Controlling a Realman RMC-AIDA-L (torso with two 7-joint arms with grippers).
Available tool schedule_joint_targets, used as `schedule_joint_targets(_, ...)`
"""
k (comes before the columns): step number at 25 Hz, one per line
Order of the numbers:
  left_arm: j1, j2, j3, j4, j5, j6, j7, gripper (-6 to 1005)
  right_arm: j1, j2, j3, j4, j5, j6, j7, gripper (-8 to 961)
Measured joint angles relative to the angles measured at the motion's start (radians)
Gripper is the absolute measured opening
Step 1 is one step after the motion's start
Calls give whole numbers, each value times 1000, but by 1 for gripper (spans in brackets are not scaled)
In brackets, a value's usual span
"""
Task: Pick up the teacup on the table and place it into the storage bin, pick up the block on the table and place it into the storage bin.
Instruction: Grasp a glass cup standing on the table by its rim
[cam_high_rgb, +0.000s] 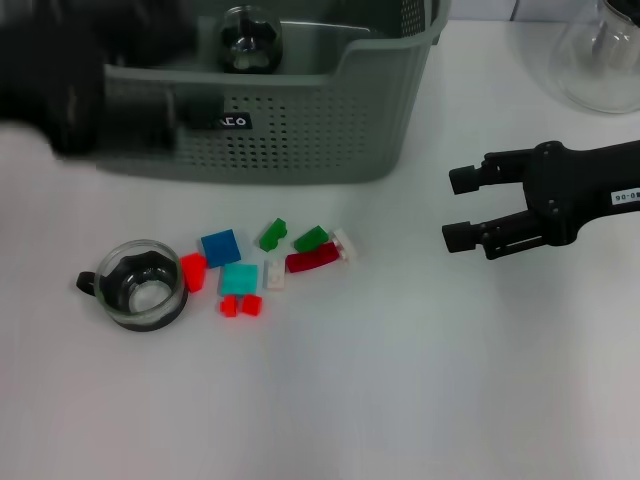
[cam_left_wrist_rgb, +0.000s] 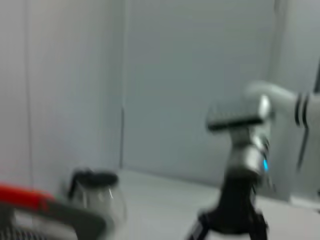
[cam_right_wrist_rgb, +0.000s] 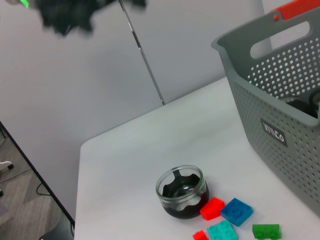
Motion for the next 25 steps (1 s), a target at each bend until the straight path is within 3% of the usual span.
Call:
schedule_joint_targets(6, 17, -15, 61, -38, 229, 5, 42, 664, 4, 4, -8, 9, -4, 1, -8, 925)
schedule_joint_targets(8, -2, -32, 85, -43, 431, -37, 37, 664, 5, 5, -9, 12, -4, 2, -10, 925)
schedule_joint_targets(13, -26, -40, 147, -46, 647, -125, -19, 663, 5, 9, -9, 21, -5, 3, -10, 925)
schedule_joint_targets(19, -49, -42, 261, -54, 830, -218, -83, 662, -3, 9, -4, 29, -5, 6, -11, 924)
schedule_joint_targets(25, -57, -41, 378, -105, 909, -306, -124, 661, -5, 11, -2, 29, -6, 7, -10, 924)
